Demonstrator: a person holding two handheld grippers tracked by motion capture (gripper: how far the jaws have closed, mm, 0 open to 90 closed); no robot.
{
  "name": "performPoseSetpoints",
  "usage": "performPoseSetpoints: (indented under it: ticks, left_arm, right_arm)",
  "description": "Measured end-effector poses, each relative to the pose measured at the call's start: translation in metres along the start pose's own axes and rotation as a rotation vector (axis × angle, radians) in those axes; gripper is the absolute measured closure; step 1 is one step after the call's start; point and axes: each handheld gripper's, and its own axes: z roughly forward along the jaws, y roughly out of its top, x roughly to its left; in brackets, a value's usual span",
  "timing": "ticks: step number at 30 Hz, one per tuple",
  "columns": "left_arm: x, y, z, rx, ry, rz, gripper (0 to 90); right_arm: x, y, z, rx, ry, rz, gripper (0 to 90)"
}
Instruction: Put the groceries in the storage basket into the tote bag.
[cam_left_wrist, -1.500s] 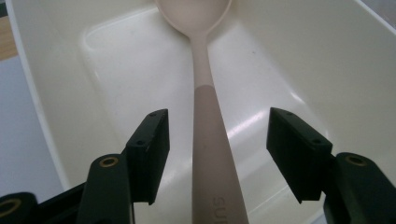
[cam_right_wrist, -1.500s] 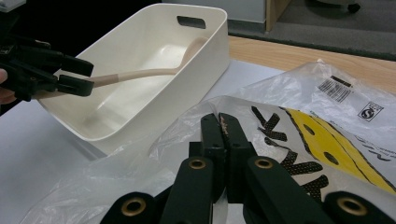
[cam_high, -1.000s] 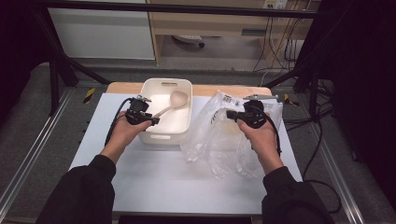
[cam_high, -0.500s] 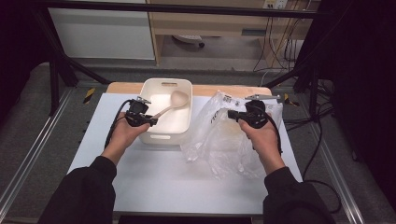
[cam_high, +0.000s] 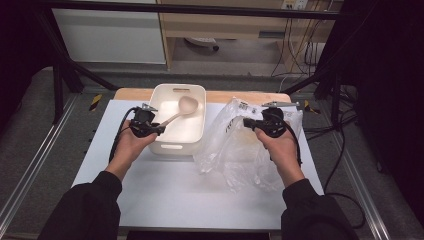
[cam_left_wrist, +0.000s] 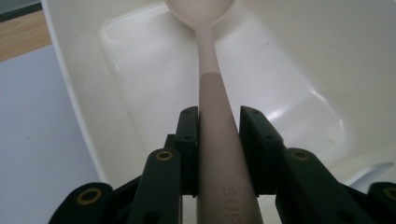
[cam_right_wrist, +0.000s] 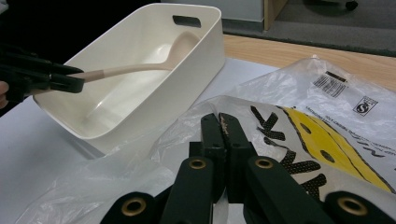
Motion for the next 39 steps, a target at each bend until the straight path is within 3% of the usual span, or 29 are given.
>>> performPoseSetpoints:
  ticks: [5, 8, 15, 22, 31, 39]
  left_arm:
    - [-0.001, -0.003, -0.016, -0.034, -0.044, -0.006, 69.0]
    - [-0.006, -0.008, -0.022, -0.053, -0.052, 0.008, 69.1]
    - [-0.012, -0.014, -0.041, -0.113, -0.066, -0.004, 69.0]
    - [-0.021, -0.017, -0.067, -0.160, -0.097, 0.021, 69.1]
    - [-0.029, -0.042, -0.095, -0.182, -0.176, 0.068, 69.1]
    - [-0.033, -0.061, -0.112, -0.186, -0.192, 0.085, 69.1]
  right_arm:
    - [-0.001, 0.000, 0.001, 0.005, -0.001, -0.008, 90.0]
    - [0.000, 0.000, 0.002, 0.017, 0.004, -0.005, 90.0]
    - [0.001, 0.000, 0.003, 0.017, 0.008, -0.016, 90.0]
    - [0.001, 0.000, 0.003, 0.030, 0.012, -0.018, 90.0]
    - [0.001, 0.000, 0.003, 0.038, 0.014, -0.009, 90.0]
    - [0.000, -0.002, 0.003, 0.052, 0.013, -0.014, 90.0]
